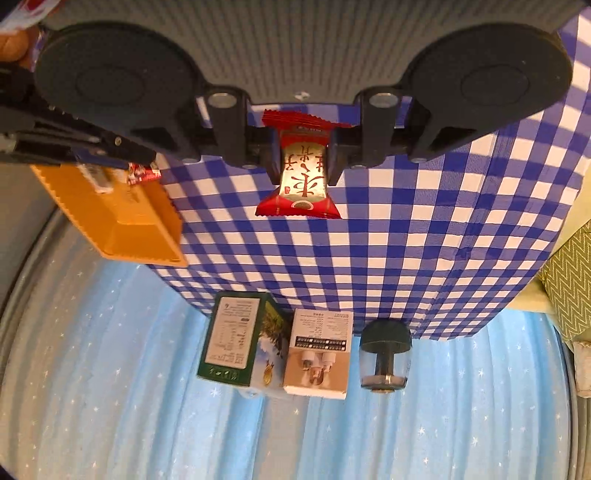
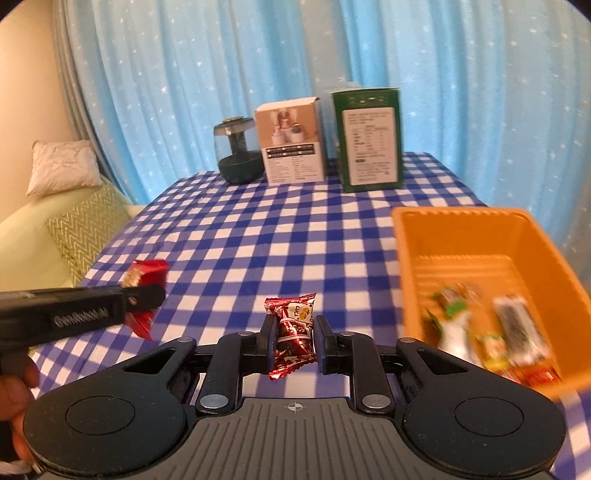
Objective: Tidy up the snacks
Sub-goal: 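Carry both red candy packs over the orange tray with both tools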
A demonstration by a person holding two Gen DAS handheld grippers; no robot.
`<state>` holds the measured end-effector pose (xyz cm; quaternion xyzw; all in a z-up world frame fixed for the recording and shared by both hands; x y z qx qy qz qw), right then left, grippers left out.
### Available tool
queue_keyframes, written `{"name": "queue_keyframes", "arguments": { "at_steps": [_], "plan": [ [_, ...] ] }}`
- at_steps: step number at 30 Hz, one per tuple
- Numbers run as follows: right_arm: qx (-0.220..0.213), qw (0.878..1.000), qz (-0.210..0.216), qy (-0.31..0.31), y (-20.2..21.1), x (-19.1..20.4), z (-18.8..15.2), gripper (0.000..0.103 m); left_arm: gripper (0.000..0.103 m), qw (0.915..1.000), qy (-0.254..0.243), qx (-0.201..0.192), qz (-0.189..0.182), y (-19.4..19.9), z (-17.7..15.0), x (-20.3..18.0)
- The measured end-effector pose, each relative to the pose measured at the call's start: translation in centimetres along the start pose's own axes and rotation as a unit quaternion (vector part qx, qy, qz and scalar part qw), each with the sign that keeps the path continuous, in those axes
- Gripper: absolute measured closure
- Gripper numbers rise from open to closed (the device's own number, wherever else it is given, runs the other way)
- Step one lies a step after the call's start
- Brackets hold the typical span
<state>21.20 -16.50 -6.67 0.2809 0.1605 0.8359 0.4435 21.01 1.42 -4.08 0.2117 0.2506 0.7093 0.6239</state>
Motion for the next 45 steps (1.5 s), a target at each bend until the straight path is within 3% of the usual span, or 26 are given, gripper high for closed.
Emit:
{"name": "queue_keyframes", "arguments": {
  "at_steps": [8, 19, 29, 45],
  "plan": [
    [-0.015, 1.000, -0.025, -0.008, 6.5, -0.3, -1.2, 0.082, 0.081, 0.9998, 0.002, -0.008, -0.016, 6.8, -1.1, -2.3],
    [-0.015, 0.996, -0.082, -0.034, 13.3, -3.3, -2.1, 0.082, 0.081, 0.9981, -0.024, -0.006, -0.056, 11.5, -1.8, -7.5],
    [-0.040, 0.992, -0.112, -0.045, 17.0, -5.6, -1.0, 0.082, 0.081, 0.9942, -0.058, 0.003, -0.091, 11.9, -1.5, -12.1],
    [-0.052, 0.988, -0.127, -0.065, 17.2, -9.0, 0.8, 0.082, 0.081, 0.9898, -0.085, 0.011, -0.114, 9.4, -0.2, -16.1]
  ]
}}
Point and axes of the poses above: each gripper's, at about its wrist camera, not at the fingertips, and y roughly against the way its jaws point, x to its left, z to its top, the point moved 3 cm from there along -y, roughly the way its jaws point, and after that the axes turned 12 degrees about z, right-handed, at the moved point
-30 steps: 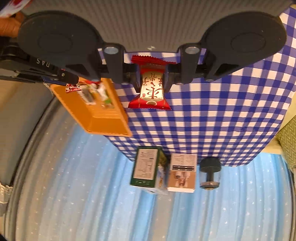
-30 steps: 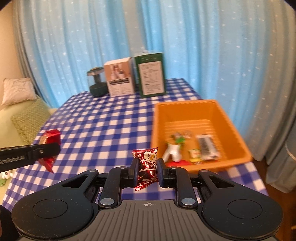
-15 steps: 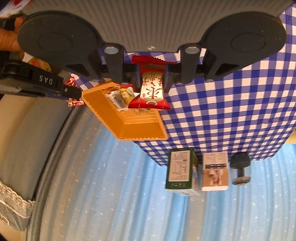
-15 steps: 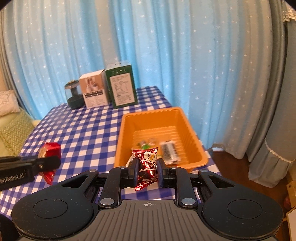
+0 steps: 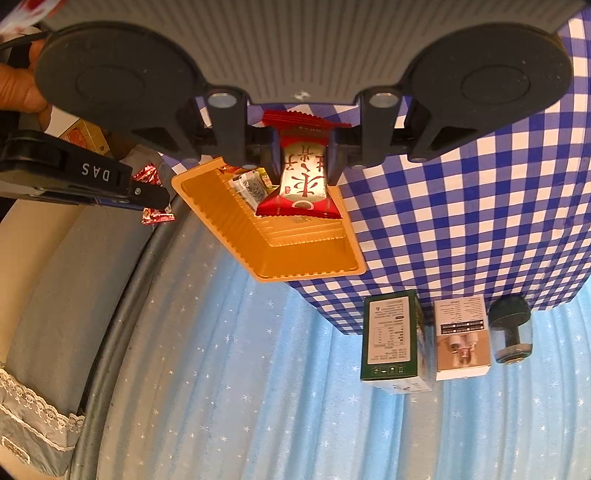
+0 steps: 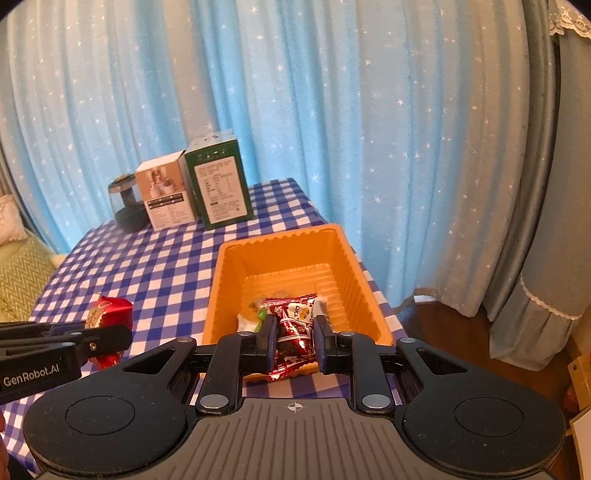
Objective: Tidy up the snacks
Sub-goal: 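Carry both red candy packs over the orange tray with both tools, then open the right tool to drop its red pack while the left tool releases its pack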
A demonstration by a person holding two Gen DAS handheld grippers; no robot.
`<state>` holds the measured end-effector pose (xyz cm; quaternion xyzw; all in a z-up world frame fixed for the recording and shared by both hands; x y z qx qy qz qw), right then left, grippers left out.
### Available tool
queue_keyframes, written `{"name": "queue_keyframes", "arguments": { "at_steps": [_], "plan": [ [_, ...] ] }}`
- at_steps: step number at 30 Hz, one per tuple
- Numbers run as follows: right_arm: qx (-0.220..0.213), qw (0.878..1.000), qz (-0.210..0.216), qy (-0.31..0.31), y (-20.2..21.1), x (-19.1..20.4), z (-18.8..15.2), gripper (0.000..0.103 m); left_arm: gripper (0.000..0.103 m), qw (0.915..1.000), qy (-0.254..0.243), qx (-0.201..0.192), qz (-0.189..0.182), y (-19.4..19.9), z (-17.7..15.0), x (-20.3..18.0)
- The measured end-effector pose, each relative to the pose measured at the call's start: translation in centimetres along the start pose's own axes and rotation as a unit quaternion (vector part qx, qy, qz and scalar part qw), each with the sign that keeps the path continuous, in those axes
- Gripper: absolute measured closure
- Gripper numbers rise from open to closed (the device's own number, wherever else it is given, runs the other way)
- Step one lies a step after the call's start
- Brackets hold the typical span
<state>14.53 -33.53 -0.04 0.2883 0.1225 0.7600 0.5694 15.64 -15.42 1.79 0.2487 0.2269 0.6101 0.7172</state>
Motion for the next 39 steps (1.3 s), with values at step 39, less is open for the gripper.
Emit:
{"name": "queue_keyframes", "arguments": {
  "at_steps": [39],
  "plan": [
    [0.020, 1.000, -0.005, -0.020, -7.7, -5.7, 3.7, 0.082, 0.081, 0.9988, 0.001, 0.044, -0.020, -11.7, 3.7, -4.1]
  ]
}}
Point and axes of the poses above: each gripper's, at about its wrist camera, not at the fingertips, and y roughly against the way its jaws point, x to its left, z to its top, the point moved 3 cm from there along -y, roughly the way its jaws point, and after that the axes turned 12 degrees about z, right-handed, at the moved point
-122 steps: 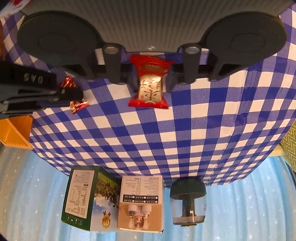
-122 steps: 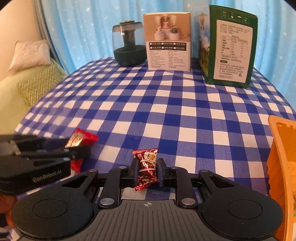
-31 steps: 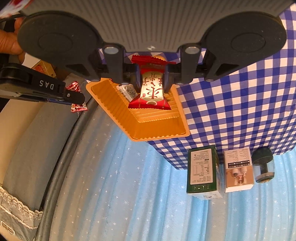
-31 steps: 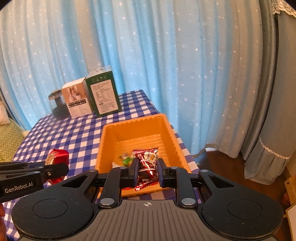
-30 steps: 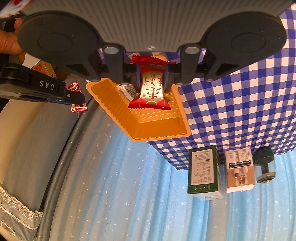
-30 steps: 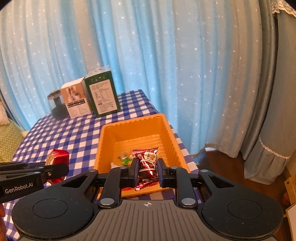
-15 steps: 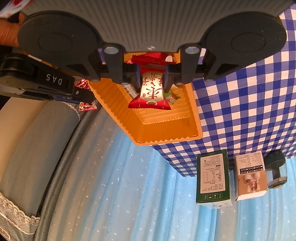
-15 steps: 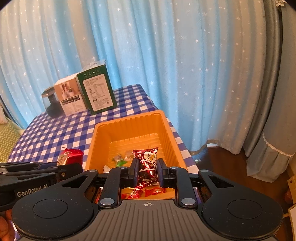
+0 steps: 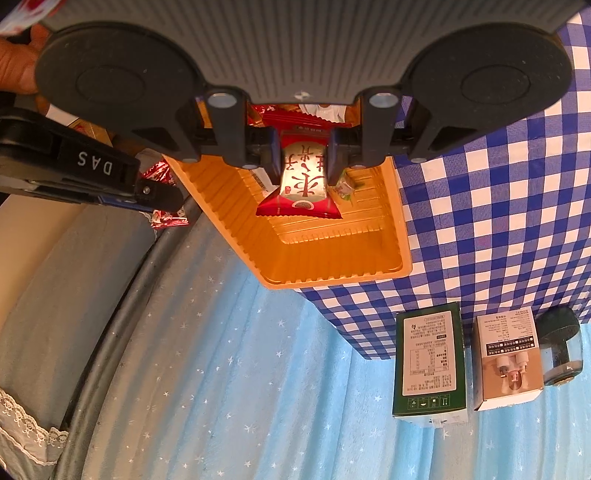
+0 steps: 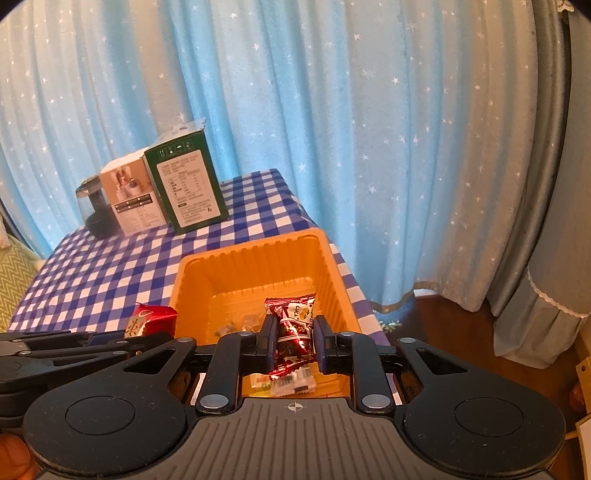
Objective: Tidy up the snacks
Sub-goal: 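Open the right tool to drop its red pack while the left tool releases its pack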
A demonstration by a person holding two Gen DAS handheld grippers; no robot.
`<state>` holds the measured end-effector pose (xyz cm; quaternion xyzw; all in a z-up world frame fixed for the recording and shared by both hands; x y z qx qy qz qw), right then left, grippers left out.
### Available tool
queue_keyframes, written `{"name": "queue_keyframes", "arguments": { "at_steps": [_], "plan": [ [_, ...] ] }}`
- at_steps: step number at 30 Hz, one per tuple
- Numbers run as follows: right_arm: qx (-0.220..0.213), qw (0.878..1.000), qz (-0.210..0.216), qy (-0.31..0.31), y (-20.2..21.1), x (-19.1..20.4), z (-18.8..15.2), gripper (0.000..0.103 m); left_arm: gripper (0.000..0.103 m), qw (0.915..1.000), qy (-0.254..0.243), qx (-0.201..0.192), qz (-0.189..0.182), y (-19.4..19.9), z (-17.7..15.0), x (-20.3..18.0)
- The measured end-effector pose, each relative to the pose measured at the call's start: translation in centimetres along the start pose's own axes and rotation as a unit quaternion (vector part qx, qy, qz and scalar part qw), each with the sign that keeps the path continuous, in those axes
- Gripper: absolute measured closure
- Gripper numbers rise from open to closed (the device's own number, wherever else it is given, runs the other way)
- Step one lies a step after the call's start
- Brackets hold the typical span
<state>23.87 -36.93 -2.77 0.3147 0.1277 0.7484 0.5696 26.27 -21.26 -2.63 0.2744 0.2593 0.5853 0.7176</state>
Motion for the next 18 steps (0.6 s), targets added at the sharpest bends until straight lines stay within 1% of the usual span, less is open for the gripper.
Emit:
{"name": "queue_keyframes", "arguments": {
  "at_steps": [12, 13, 16, 18],
  "plan": [
    [0.004, 1.000, -0.002, -0.004, -1.0, -0.7, -0.1, 0.082, 0.081, 0.9999, -0.005, 0.004, -0.008, -1.8, 0.6, -0.5],
    [0.004, 1.000, -0.002, -0.005, -1.0, -0.7, -0.1, 0.082, 0.080, 0.9999, -0.005, 0.004, -0.009, -1.9, 0.6, -0.5],
    [0.003, 1.000, -0.004, -0.007, -0.9, -0.8, -0.1, 0.082, 0.061, 0.9999, -0.007, -0.001, -0.007, -2.1, 0.7, -0.4],
    [0.002, 1.000, -0.006, -0.008, -0.8, -0.8, -0.1, 0.082, 0.060, 1.0000, -0.008, -0.002, 0.000, -2.0, 0.6, 0.0]
  ]
}}
Point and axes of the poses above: each gripper's, at about its wrist camera, not at the fingertips, and y roughly against the way its jaws point, x to its left, z to its top, the point moved 3 cm from there along -y, roughly the way its jaws point, and after that the axes turned 12 degrees about z, right-handed, at the moved point
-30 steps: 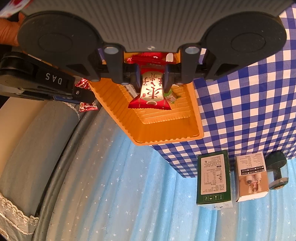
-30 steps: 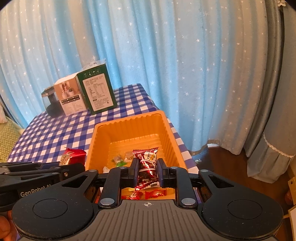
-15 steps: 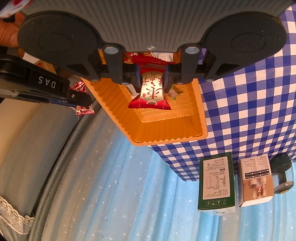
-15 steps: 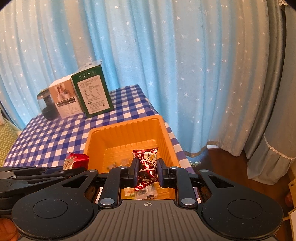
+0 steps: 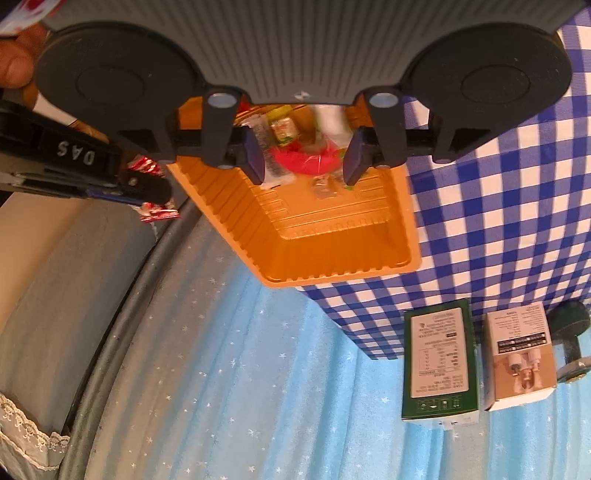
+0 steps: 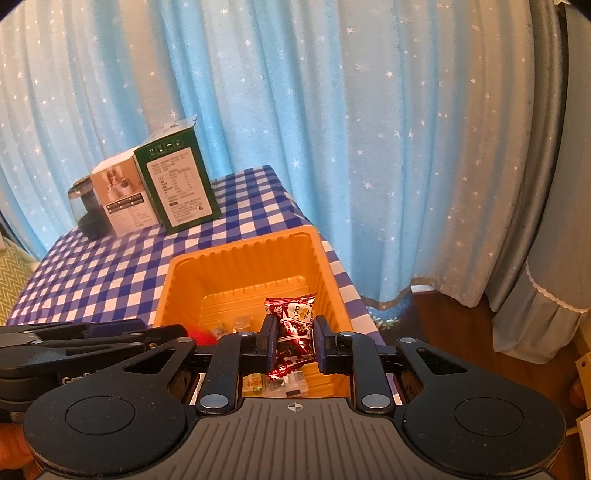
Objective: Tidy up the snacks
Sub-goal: 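Open the right tool to drop its red pack while the left tool releases its pack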
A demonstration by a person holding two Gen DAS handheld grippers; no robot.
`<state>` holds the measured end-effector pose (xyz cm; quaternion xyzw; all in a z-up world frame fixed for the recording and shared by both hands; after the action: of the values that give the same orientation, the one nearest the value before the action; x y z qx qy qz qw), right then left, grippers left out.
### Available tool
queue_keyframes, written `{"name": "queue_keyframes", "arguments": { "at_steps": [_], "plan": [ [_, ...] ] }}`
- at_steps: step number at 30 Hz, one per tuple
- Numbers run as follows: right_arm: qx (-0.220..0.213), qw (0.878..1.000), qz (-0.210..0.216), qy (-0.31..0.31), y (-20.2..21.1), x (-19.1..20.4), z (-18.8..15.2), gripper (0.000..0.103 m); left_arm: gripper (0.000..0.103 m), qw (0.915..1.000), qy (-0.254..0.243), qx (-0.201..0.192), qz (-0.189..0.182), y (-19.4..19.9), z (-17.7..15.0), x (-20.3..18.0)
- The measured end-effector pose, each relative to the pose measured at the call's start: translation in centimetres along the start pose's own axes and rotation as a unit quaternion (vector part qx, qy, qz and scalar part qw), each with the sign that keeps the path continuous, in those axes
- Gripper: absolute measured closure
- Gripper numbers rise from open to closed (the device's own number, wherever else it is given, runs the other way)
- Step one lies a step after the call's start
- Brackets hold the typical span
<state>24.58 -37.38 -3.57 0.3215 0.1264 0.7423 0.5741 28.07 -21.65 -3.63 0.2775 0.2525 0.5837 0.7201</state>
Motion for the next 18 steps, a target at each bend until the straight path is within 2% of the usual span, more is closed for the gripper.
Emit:
{"name": "queue_keyframes", "arguments": {
  "at_steps": [8, 18],
  "plan": [
    [0.002, 1.000, 0.005, -0.005, 0.1, 0.0, -0.3, 0.082, 0.058, 0.9996, 0.018, 0.002, 0.023, 0.9, -1.0, 2.2],
    [0.005, 1.000, 0.020, 0.000, -0.2, 0.8, 0.1, 0.082, 0.056, 0.9994, 0.009, -0.002, 0.035, 1.6, -1.3, 2.3]
  ]
}}
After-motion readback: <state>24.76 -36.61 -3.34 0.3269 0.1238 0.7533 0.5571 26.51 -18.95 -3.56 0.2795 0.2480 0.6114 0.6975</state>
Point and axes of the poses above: each gripper's, at about its wrist camera, not at the fingertips, and y roughly against the way its jaws point, x to its left, z to its top, the point moved 3 cm from there along -y, roughly the way its jaws point, and after that the axes turned 12 degrees about z, right-handed, at the moved point
